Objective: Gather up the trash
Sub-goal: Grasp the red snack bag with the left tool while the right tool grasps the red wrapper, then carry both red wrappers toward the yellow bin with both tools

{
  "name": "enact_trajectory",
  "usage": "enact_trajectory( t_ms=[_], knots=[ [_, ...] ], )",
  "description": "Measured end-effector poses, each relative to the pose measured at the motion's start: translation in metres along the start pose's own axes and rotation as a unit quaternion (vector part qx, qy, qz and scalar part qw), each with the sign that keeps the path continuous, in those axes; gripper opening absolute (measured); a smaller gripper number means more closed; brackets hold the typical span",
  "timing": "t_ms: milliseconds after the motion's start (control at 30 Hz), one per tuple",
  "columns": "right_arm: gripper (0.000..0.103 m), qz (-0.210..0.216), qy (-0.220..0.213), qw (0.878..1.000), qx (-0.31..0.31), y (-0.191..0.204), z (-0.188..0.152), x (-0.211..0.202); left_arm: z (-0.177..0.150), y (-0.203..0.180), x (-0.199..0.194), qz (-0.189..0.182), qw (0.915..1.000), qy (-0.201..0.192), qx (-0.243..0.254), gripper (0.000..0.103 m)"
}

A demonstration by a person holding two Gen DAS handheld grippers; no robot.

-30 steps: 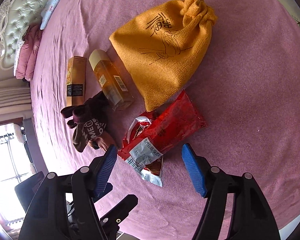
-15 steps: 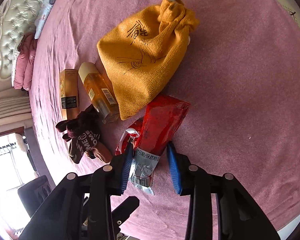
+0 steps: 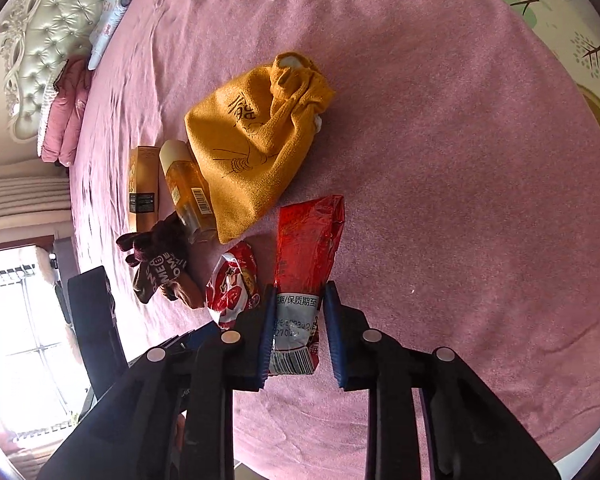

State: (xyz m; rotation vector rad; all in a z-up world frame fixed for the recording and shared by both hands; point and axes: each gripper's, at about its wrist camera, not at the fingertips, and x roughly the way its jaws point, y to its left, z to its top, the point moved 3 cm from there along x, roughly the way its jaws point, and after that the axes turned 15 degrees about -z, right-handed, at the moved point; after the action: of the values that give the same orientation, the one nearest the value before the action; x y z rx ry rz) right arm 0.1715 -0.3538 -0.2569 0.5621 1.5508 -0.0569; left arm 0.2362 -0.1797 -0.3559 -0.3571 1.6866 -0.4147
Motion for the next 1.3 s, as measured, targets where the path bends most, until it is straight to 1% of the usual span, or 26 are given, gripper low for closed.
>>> enact_trajectory(
  t_ms=[133, 233, 400, 533, 600, 733, 767, 867, 967, 1167, 1300],
  knots=[
    [0.023, 0.007, -0.004, 1.000, -0.003, -0.003, -0.005, -0.007, -0.001, -0.009, -0.008, -0.035, 0.9993, -0.012, -0.012, 0.051],
    [0.023, 0.011, -0.009, 1.000, -0.007, -0.006, -0.010, -0.015, -0.007, -0.027, -0.017, -0.053, 0.9983, -0.021, -0.011, 0.051],
    [0.023, 0.015, -0.020, 1.000, -0.016, -0.012, -0.024, -0.031, -0.021, -0.052, -0.032, -0.067, 0.9972, -0.032, 0.007, 0.049],
    [0.023, 0.022, -0.034, 0.999, -0.014, -0.025, -0.036, -0.049, -0.034, -0.071, -0.043, -0.074, 0.9962, -0.039, 0.024, 0.049],
    [0.023, 0.025, -0.041, 0.999, -0.012, -0.034, -0.041, -0.058, -0.043, -0.090, -0.043, -0.076, 0.9957, -0.042, 0.033, 0.049],
    [0.023, 0.034, -0.053, 0.998, 0.000, -0.061, -0.051, -0.080, -0.059, -0.129, -0.043, -0.082, 0.9940, -0.045, 0.056, 0.049],
    [0.023, 0.036, -0.056, 0.998, 0.004, -0.069, -0.053, -0.085, -0.064, -0.133, -0.043, -0.083, 0.9936, -0.045, 0.062, 0.049],
    [0.023, 0.039, -0.067, 0.997, 0.018, -0.094, -0.058, -0.099, -0.072, -0.165, -0.034, -0.088, 0.9921, -0.041, 0.079, 0.049],
    [0.023, 0.044, -0.075, 0.996, 0.036, -0.121, -0.060, -0.112, -0.092, -0.168, -0.038, -0.093, 0.9904, -0.035, 0.096, 0.049],
    [0.023, 0.045, -0.093, 0.992, 0.069, -0.178, -0.058, -0.136, -0.106, -0.227, -0.015, -0.097, 0.9860, -0.019, 0.134, 0.049],
    [0.023, 0.043, -0.101, 0.990, 0.085, -0.217, -0.049, -0.147, -0.107, -0.260, 0.005, -0.098, 0.9838, -0.006, 0.150, 0.049]
  ],
)
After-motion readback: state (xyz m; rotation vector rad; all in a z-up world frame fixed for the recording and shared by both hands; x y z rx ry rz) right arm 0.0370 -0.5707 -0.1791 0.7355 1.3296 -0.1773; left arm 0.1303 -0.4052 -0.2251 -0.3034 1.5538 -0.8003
